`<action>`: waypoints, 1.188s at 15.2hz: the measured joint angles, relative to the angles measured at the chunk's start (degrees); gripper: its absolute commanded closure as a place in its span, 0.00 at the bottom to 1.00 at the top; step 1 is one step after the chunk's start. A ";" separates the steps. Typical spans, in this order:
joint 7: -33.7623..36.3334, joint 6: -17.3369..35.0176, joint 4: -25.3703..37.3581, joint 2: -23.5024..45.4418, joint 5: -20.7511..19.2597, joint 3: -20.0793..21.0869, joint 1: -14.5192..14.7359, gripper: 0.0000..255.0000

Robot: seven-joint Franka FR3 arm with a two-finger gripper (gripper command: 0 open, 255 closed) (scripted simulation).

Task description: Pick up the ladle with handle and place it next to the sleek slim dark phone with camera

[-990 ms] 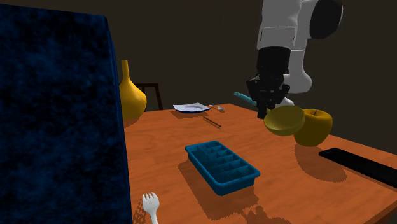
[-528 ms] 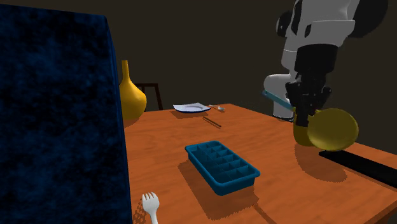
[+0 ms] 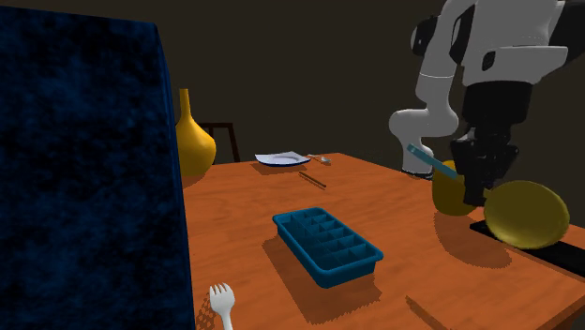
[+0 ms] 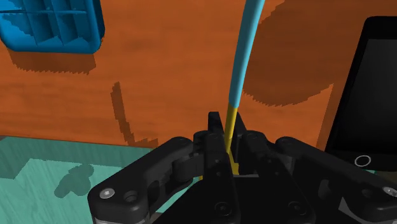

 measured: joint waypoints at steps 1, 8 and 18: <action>-0.06 0.82 -0.59 0.23 0.09 0.03 -0.04 1.00; -0.15 5.28 -3.24 2.09 0.65 0.32 -0.13 1.00; -0.65 10.76 -5.81 4.93 1.61 0.71 -0.60 1.00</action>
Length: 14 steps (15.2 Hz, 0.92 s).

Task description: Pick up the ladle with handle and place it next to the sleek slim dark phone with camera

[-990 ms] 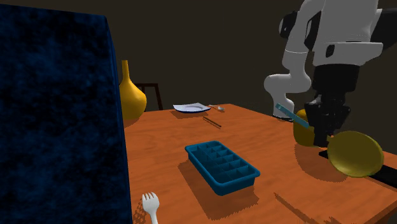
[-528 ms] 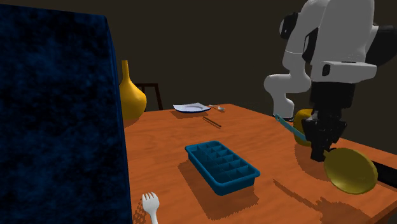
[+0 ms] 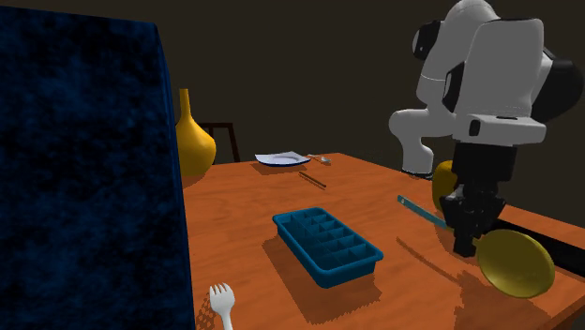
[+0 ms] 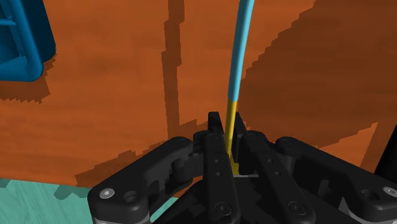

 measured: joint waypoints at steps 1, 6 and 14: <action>0.00 0.10 -0.04 0.06 0.02 0.00 -0.01 1.00; 0.00 0.26 -0.15 0.19 0.05 0.06 0.04 0.00; 0.48 -2.59 0.36 -2.20 -0.72 -0.28 0.56 0.00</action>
